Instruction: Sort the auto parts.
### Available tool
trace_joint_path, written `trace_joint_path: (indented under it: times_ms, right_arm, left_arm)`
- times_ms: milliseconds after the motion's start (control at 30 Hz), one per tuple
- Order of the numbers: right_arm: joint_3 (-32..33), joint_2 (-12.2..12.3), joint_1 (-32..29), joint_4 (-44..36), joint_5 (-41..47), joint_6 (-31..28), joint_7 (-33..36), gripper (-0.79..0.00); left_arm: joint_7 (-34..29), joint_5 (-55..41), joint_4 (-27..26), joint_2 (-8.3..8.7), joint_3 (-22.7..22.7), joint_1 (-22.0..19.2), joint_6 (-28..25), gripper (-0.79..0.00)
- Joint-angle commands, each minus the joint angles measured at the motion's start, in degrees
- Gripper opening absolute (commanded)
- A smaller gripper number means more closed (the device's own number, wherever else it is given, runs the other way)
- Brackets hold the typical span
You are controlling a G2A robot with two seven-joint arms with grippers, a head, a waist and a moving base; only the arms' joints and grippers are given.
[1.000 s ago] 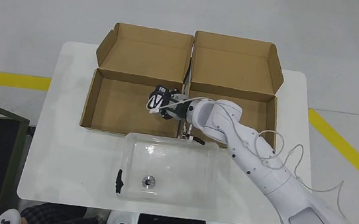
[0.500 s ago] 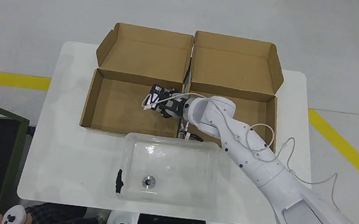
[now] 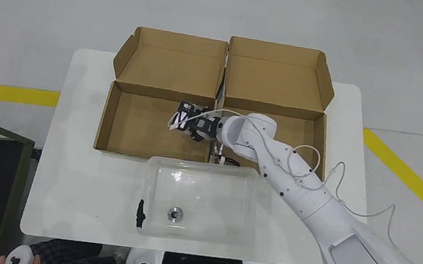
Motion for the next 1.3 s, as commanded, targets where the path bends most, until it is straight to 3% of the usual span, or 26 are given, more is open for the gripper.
trace_joint_path:
  times_ms: [0, 400, 800, 1267]
  right_arm:
    - [0.6, 0.12, -0.12, -0.46, -0.27, -0.24, 0.06, -0.132]
    - [5.76, 2.05, -3.89, -11.02, -2.82, -3.35, 0.55, -0.099]
    - [13.28, 5.65, -15.44, -29.68, -3.98, -9.15, 3.94, -0.022]
    - [16.72, 8.61, -27.36, -42.99, -5.11, -17.84, 6.64, -0.028]
  left_arm:
    - [0.0, 0.0, 0.0, 0.0, 0.0, 0.0, 0.0, 0.0]
    - [0.0, 0.0, 0.0, 0.0, 0.0, 0.0, 0.0, 0.0]
    - [0.0, 0.0, 0.0, 0.0, 0.0, 0.0, 0.0, 0.0]
    - [0.0, 0.0, 0.0, 0.0, 0.0, 0.0, 0.0, 0.0]
